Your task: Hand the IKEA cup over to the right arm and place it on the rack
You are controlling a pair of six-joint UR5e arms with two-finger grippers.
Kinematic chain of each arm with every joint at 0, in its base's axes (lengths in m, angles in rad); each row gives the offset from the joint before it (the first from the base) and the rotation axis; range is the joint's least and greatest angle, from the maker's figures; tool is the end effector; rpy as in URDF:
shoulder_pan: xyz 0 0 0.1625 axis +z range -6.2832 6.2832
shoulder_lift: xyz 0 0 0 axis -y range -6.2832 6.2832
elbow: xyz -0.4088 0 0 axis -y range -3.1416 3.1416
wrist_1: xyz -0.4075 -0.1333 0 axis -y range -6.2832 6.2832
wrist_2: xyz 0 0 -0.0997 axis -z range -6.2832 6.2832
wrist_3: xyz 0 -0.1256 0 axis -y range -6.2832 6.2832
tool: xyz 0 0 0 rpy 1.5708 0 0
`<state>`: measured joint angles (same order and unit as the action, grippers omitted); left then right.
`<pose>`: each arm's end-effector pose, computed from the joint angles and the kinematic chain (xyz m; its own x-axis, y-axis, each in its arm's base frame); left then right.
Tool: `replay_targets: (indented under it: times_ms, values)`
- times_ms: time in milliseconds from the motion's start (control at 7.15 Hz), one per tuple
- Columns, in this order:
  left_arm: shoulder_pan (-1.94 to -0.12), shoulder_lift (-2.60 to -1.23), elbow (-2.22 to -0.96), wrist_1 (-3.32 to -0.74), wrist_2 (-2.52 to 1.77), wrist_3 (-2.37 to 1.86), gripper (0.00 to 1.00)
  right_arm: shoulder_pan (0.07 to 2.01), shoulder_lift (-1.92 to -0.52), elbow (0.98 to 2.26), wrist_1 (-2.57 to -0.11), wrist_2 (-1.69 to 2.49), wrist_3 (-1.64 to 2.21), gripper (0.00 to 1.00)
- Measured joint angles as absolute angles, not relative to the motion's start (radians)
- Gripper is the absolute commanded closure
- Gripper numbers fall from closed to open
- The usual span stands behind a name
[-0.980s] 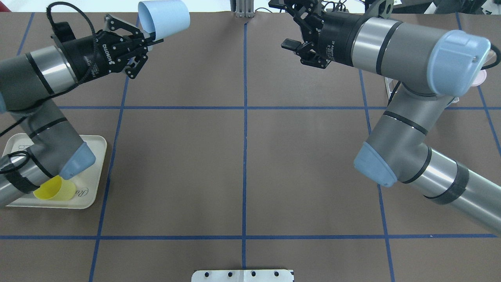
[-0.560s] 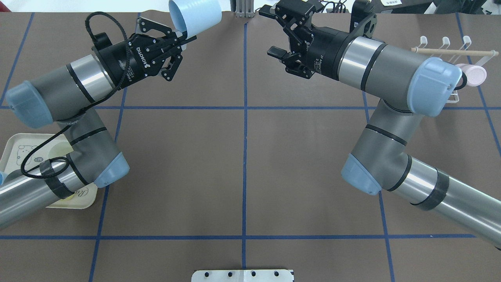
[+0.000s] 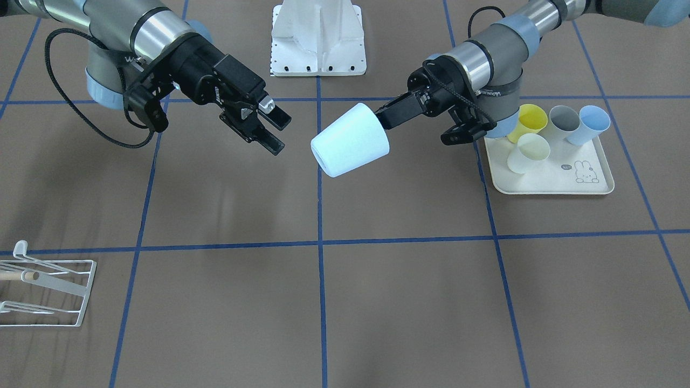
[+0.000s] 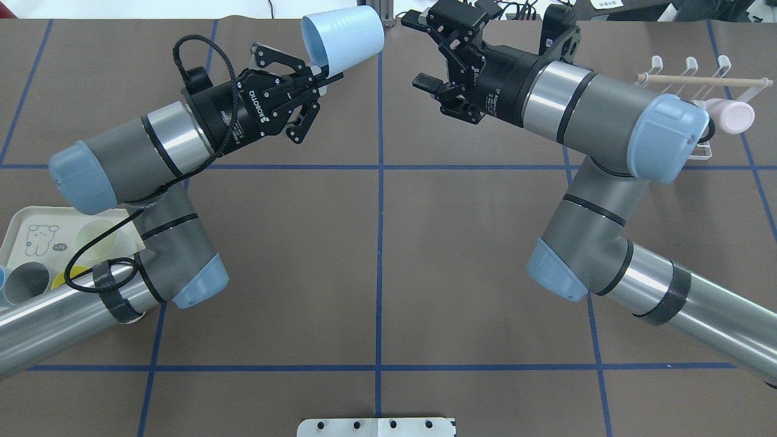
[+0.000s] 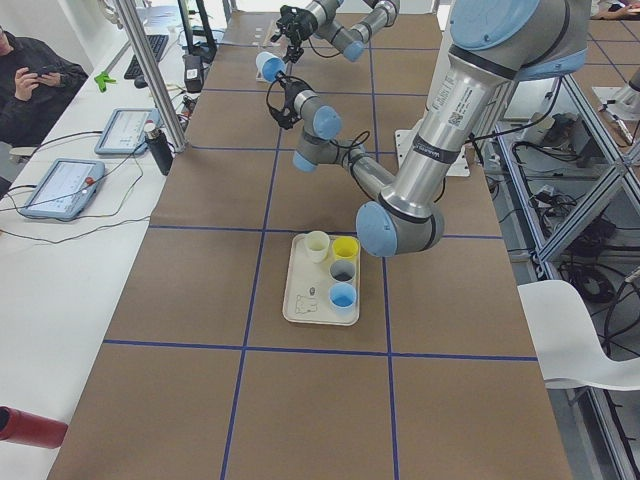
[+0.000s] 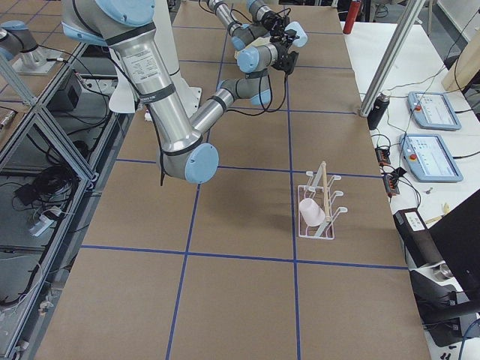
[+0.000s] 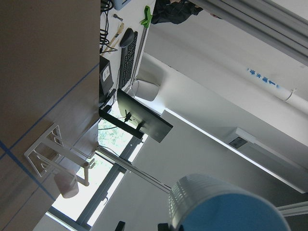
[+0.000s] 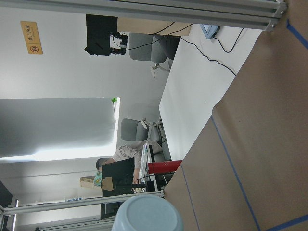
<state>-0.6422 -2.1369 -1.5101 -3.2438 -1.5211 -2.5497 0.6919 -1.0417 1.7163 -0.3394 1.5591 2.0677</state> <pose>0.4144 -0.4842 0.1568 -0.7786 -0.4527 -0.4345 -0.0274 0.7164 -0.6972 -0.3840 -0.4932 0.1254 -0.5308 0.1792 0.8283 -0.4475 0.7707 -0.4536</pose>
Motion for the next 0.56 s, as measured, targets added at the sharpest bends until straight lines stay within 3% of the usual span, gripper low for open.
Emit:
replay_targets:
  times_ms: [560]
  values:
    - [-0.585, -2.187, -1.503, -3.232, -1.471, -2.547, 1.00, 0.692, -1.042, 1.714, -0.339, 1.559, 2.068, 0.00]
